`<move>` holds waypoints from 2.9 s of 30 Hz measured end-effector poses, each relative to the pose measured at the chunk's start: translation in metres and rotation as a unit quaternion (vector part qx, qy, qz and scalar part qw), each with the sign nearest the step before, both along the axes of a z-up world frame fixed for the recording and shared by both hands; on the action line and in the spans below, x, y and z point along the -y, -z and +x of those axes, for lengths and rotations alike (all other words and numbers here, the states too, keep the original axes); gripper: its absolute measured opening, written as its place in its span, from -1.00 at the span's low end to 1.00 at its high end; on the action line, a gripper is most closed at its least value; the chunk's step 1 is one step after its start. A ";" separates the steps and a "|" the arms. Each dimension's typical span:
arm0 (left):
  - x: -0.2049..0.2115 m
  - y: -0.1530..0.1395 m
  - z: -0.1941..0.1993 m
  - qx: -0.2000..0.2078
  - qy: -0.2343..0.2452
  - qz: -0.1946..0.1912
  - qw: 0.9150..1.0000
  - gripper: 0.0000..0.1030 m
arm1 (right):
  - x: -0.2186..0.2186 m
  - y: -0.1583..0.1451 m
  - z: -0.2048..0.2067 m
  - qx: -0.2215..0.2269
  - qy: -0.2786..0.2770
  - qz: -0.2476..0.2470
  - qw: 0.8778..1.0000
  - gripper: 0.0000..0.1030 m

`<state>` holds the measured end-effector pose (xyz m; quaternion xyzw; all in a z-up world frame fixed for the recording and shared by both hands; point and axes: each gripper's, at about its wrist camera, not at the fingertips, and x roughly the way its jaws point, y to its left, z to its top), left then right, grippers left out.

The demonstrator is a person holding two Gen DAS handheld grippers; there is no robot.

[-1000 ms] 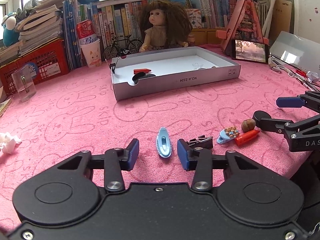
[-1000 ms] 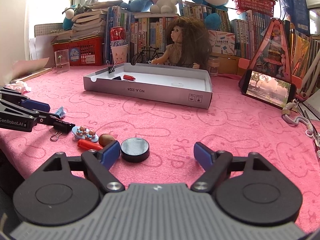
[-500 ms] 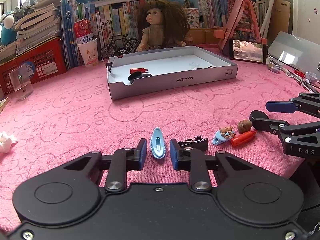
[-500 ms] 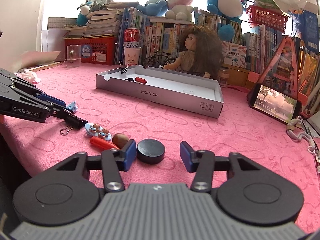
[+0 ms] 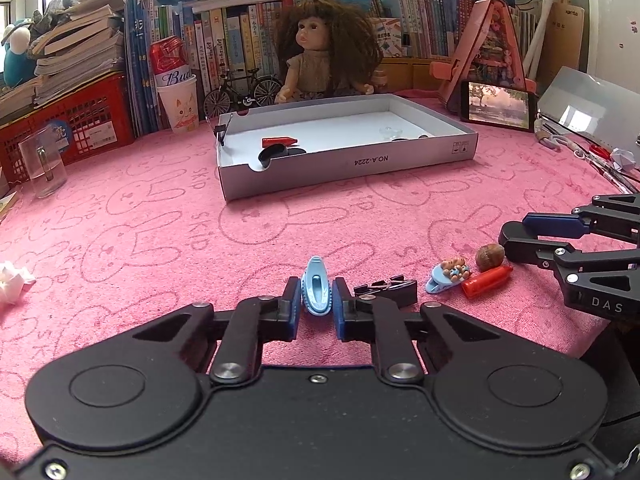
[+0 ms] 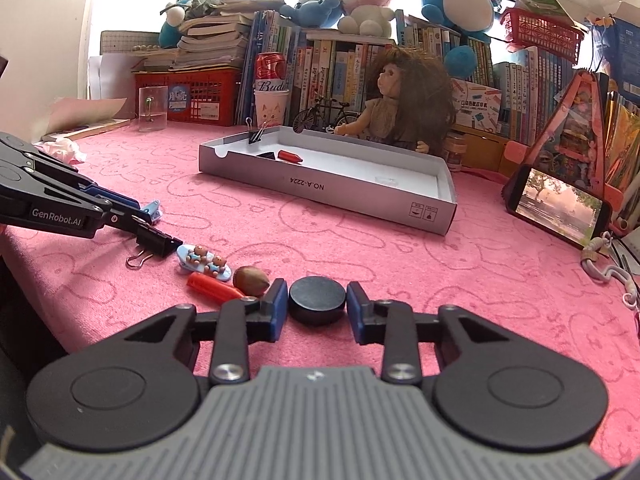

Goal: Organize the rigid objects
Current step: 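Carry the blue clip and black disc with both tools over the white tray, then open the left tool to drop the clip while the right tool releases the disc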

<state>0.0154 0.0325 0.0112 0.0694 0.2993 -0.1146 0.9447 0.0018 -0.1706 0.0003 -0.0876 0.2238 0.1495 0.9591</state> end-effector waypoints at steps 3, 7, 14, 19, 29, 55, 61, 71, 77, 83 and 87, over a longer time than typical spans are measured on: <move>-0.001 -0.001 0.003 -0.002 -0.003 -0.004 1.000 -0.69 | 0.003 -0.001 0.002 -0.002 0.004 0.006 1.000 -0.27; -0.005 -0.004 0.009 -0.005 -0.011 -0.013 1.000 -0.69 | 0.006 -0.004 0.006 -0.001 0.013 0.009 1.000 -0.27; -0.014 -0.012 0.026 -0.004 -0.035 -0.027 0.999 -0.69 | 0.014 -0.013 0.020 -0.004 0.041 0.031 0.999 -0.27; -0.018 -0.019 0.042 -0.001 -0.049 -0.037 0.998 -0.69 | 0.021 -0.020 0.037 -0.016 0.066 0.051 0.996 -0.28; -0.020 -0.038 0.082 0.019 -0.064 -0.053 0.996 -0.69 | 0.037 -0.038 0.077 -0.023 0.099 0.082 0.991 -0.28; -0.007 -0.026 0.217 -0.011 -0.082 -0.072 0.994 -0.69 | 0.054 -0.039 0.202 -0.080 0.128 0.132 0.980 -0.28; -0.006 -0.017 0.240 -0.025 -0.093 -0.073 0.993 -0.69 | 0.047 -0.031 0.224 -0.097 0.131 0.119 0.979 -0.28; -0.007 -0.007 0.252 -0.031 -0.098 -0.074 0.992 -0.69 | 0.045 -0.022 0.237 -0.110 0.137 0.112 0.978 -0.28; -0.006 -0.007 0.251 -0.029 -0.097 -0.074 0.992 -0.68 | 0.043 -0.020 0.239 -0.112 0.135 0.111 0.978 -0.28; -0.003 -0.012 0.244 -0.023 -0.090 -0.070 0.993 -0.33 | 0.044 -0.021 0.237 -0.110 0.135 0.121 0.977 0.08; -0.001 -0.017 0.238 -0.020 -0.080 -0.074 0.994 -0.04 | 0.046 -0.024 0.232 -0.105 0.130 0.129 0.977 0.16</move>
